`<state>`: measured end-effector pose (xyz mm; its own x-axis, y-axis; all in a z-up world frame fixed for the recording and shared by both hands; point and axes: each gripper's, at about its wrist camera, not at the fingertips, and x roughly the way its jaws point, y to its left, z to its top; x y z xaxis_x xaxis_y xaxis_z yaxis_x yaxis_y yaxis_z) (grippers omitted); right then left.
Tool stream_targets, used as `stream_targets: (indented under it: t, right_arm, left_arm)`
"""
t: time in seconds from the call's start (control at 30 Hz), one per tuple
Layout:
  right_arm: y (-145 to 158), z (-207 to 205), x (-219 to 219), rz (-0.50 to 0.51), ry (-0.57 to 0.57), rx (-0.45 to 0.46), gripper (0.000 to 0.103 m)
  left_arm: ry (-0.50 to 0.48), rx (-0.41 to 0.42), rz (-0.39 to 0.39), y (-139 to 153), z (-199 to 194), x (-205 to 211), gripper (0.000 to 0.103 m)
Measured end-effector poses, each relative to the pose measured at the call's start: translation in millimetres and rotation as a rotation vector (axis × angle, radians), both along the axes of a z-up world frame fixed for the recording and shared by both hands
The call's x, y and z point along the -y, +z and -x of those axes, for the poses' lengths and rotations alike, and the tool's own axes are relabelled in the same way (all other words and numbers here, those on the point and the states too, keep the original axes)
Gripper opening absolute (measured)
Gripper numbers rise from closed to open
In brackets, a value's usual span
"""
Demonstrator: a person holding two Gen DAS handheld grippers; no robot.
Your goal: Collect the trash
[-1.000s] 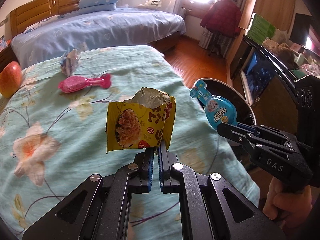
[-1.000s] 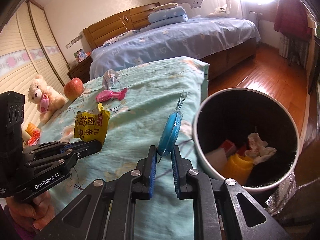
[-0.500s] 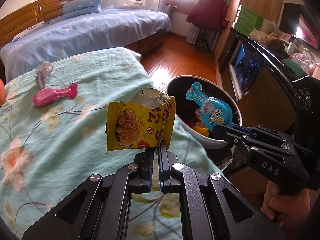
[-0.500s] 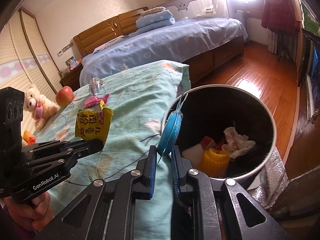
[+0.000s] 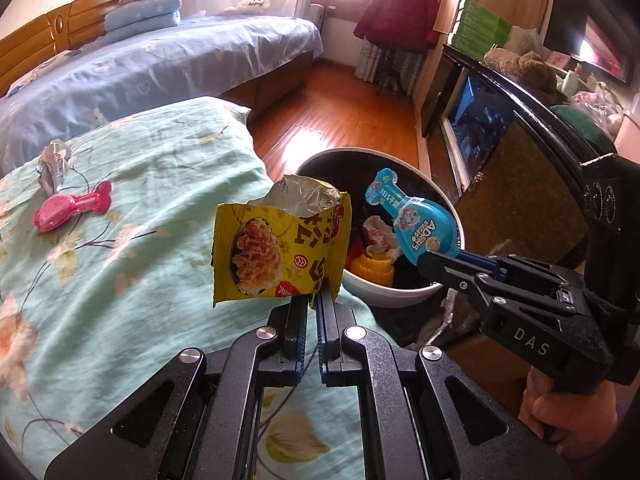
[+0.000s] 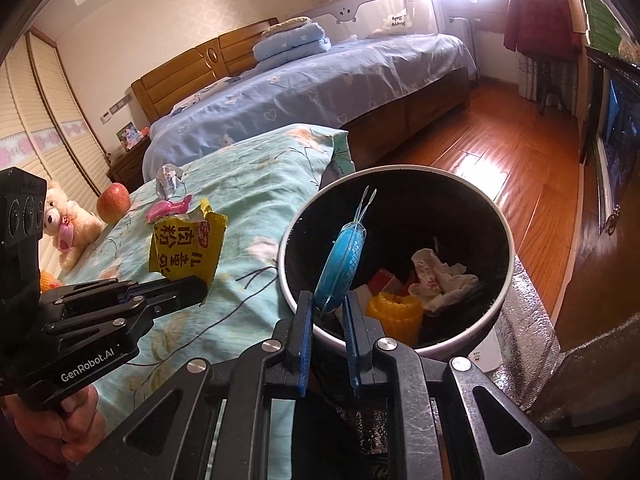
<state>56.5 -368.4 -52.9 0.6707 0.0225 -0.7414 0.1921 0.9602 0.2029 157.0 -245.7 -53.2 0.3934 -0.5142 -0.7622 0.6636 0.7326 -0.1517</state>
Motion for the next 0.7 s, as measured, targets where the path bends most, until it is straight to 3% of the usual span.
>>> stream_targets:
  t: [0.7]
  right_arm:
    - [-1,3,25,-0.01,-0.038,0.004,0.014]
  left_arm:
    - [-0.048,-0.022,-0.02,-5,-3,38,0.004]
